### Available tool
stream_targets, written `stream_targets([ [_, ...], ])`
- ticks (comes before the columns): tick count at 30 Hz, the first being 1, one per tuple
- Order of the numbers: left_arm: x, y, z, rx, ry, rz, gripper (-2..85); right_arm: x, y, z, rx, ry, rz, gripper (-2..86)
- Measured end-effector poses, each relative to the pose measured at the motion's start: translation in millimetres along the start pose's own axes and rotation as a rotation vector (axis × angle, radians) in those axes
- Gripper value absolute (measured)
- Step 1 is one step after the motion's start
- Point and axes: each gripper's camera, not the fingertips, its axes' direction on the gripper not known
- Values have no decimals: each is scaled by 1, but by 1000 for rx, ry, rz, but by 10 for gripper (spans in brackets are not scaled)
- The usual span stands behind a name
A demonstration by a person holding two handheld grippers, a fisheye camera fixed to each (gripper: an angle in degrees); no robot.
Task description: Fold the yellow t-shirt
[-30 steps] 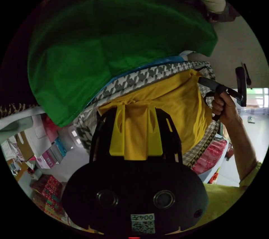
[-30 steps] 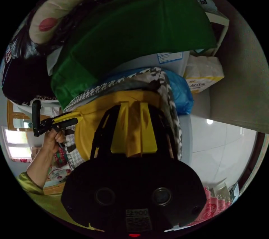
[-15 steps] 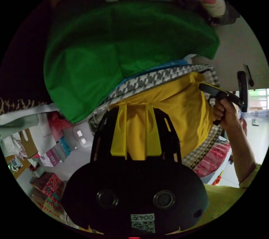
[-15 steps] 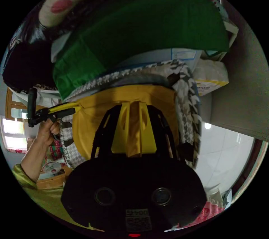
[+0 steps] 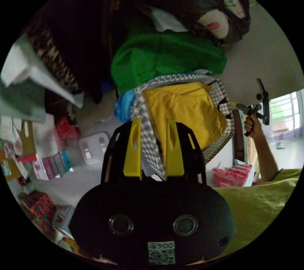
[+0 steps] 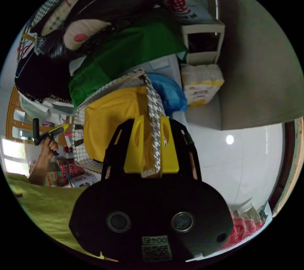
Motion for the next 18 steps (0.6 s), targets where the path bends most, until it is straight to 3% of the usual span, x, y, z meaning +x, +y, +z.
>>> stream_targets([
  [7,-13,6,46,-110,-10,-70,160,-1,37,-1,-99,38,-28,84],
  [10,-14,8,73,-183,33,-68,123,-6,54,-6,-137,39,-71,27],
  [12,-8,8,81,-195,81,-20,52,-12,66,-17,-131,63,-99,5],
  [18,29,14,51,-146,6,96,29,-19,115,-80,-72,72,-111,-8],
])
